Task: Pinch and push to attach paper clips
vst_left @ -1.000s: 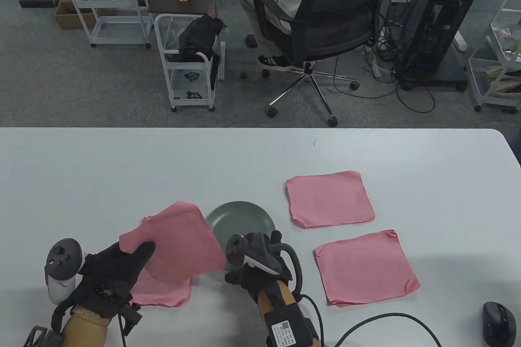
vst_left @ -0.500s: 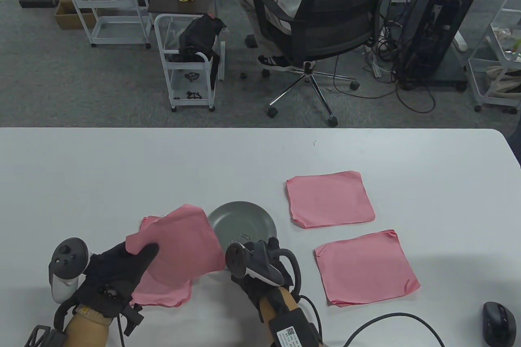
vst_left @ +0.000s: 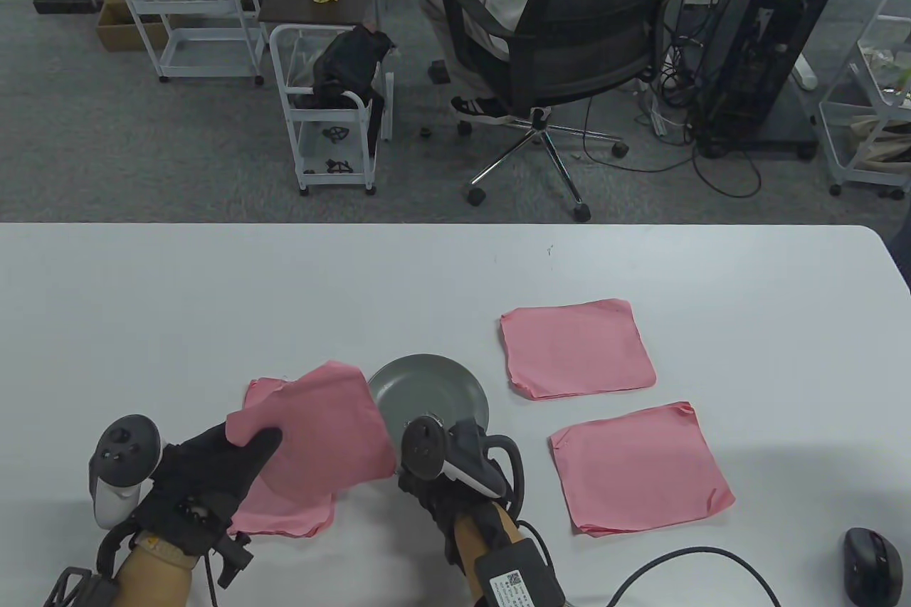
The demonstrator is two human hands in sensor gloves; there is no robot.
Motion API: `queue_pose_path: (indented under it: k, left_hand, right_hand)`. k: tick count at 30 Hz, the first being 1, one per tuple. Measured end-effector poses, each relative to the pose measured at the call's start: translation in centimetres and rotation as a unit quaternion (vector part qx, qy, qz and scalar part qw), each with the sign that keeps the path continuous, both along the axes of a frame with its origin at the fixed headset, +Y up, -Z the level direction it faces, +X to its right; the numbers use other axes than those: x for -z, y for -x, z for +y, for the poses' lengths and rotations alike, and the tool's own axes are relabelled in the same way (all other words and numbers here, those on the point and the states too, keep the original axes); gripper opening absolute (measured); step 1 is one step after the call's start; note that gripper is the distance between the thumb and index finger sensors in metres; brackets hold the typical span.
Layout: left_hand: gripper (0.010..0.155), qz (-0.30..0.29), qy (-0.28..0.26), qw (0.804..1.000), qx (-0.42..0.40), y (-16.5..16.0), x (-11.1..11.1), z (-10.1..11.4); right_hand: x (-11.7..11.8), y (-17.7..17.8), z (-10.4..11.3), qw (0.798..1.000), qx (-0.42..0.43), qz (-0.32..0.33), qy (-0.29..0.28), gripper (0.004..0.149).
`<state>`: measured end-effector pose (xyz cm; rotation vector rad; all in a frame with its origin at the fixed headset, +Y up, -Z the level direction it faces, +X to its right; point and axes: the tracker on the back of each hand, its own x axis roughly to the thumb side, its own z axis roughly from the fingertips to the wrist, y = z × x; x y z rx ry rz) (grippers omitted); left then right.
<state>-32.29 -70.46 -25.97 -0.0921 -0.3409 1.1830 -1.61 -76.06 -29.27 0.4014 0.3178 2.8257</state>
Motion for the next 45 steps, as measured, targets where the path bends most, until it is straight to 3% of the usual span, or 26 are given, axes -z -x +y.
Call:
queue_pose_path:
  k: [5, 8, 10, 13, 14, 17, 19, 21, 25, 45]
  left_hand:
    - [0.043, 0.004, 0.0, 1.0, 0.003, -0.1, 0.0, -0.1]
    - [0.043, 0.013, -0.005, 1.0, 0.012, -0.3, 0.0, -0.1]
    - [0.043, 0.023, -0.013, 0.999, 0.031, -0.5, -0.2, 0.1]
    - [0.043, 0.032, -0.033, 0.996, 0.07, -1.2, -0.6, 0.7]
    - [0.043, 0.037, -0.046, 0.993, 0.099, -1.7, -0.8, 1.0]
    - [0.043, 0.04, -0.075, 0.985, 0.152, -2.8, -1.3, 1.6]
    - [0.043, 0.036, -0.089, 0.979, 0.179, -3.7, -1.7, 1.9]
    - [0.043, 0.038, -0.105, 0.971, 0.212, -4.7, -2.2, 2.2]
    - [0.043, 0.048, -0.146, 0.944, 0.293, -6.1, -3.3, 3.0]
    - [0.043, 0.044, -0.153, 0.934, 0.321, -6.8, -3.5, 3.0]
  right_hand:
    - [0.2, -0.5, 0.0, 1.0, 0.019, 0.009, 0.011, 0.039]
    - [0.1, -0.9, 0.6, 1.0, 0.025, -0.008, -0.012, 0.038]
    - [-0.1, -2.2, 2.0, 0.996, 0.049, -0.051, -0.062, 0.039]
    - [-0.7, -4.8, 4.7, 0.972, 0.172, -0.106, -0.123, 0.04]
    - [-1.2, -5.6, 6.0, 0.956, 0.237, -0.103, -0.14, 0.04]
    - [-2.8, -6.2, 9.2, 0.927, 0.316, -0.081, -0.186, 0.04]
    - [-4.3, -5.4, 11.1, 0.927, 0.293, -0.054, -0.23, 0.04]
    - [-6.1, -3.7, 12.6, 0.934, 0.215, -0.021, -0.286, 0.039]
    - [-8.8, -0.6, 13.9, 0.923, 0.117, 0.009, -0.367, 0.039]
    - [-10.4, 1.6, 13.3, 0.891, -0.01, 0.018, -0.454, 0.039]
